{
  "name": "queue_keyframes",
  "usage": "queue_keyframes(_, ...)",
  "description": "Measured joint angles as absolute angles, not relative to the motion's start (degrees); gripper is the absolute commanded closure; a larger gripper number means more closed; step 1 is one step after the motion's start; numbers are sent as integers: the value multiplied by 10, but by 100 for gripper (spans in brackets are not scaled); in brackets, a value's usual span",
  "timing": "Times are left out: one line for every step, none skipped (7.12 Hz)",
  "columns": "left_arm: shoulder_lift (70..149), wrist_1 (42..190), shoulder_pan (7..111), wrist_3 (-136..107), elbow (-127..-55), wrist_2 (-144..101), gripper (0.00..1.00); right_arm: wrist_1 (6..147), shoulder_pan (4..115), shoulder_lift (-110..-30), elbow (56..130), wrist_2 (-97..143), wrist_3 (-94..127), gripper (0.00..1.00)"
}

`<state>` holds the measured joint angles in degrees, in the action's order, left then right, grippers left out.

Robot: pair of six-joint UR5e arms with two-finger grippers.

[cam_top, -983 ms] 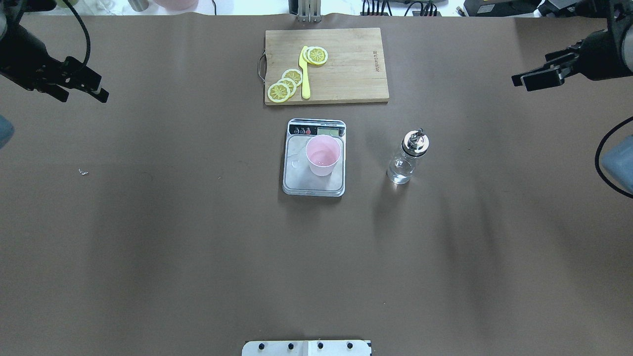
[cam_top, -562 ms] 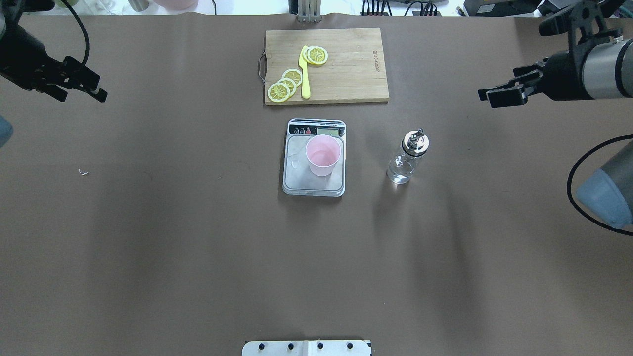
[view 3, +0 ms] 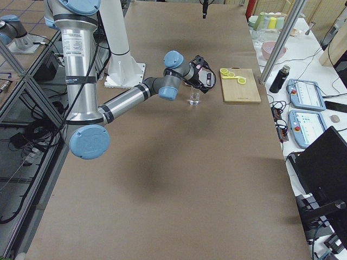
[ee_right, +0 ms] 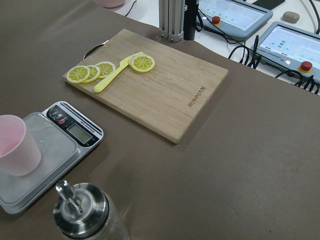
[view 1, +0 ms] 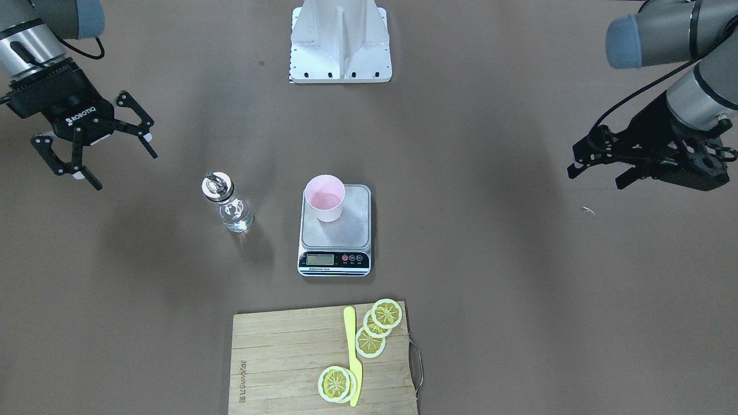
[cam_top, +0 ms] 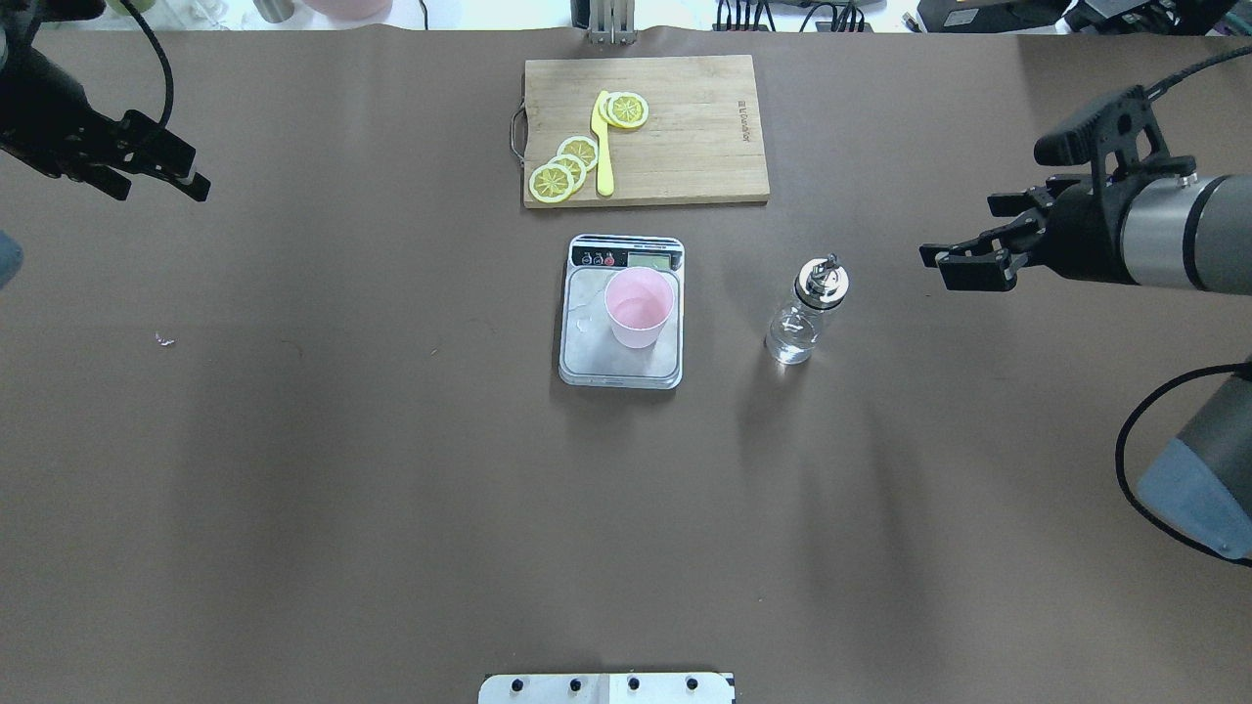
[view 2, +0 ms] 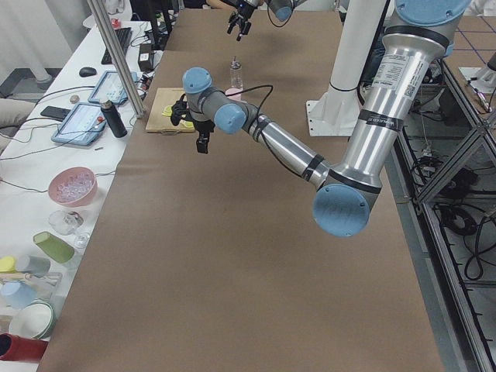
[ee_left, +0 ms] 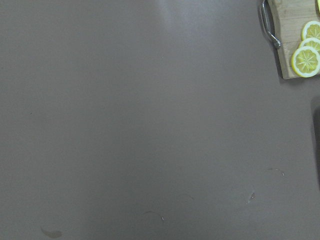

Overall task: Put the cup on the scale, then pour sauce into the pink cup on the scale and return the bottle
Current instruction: 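Move the right gripper in toward the glass sauce dispenser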

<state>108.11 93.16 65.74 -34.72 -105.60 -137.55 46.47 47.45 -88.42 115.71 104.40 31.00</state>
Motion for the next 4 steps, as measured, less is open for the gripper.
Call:
queue_keyframes(1081,932,657,-347,-1056,-1375,1,447,450,-898,1157,1017,311,0)
queue_keyframes(1081,932,657,-347,-1056,-1375,1,431,434,-910,1157,1006,312,0)
queue_keyframes(1081,932,657,-347,-1057,-1375,1,419,420,-916,1154,1002,311,0)
queue_keyframes(1081,932,657,-347,-1057,-1374,1,414,403,-916,1151,995,311,0)
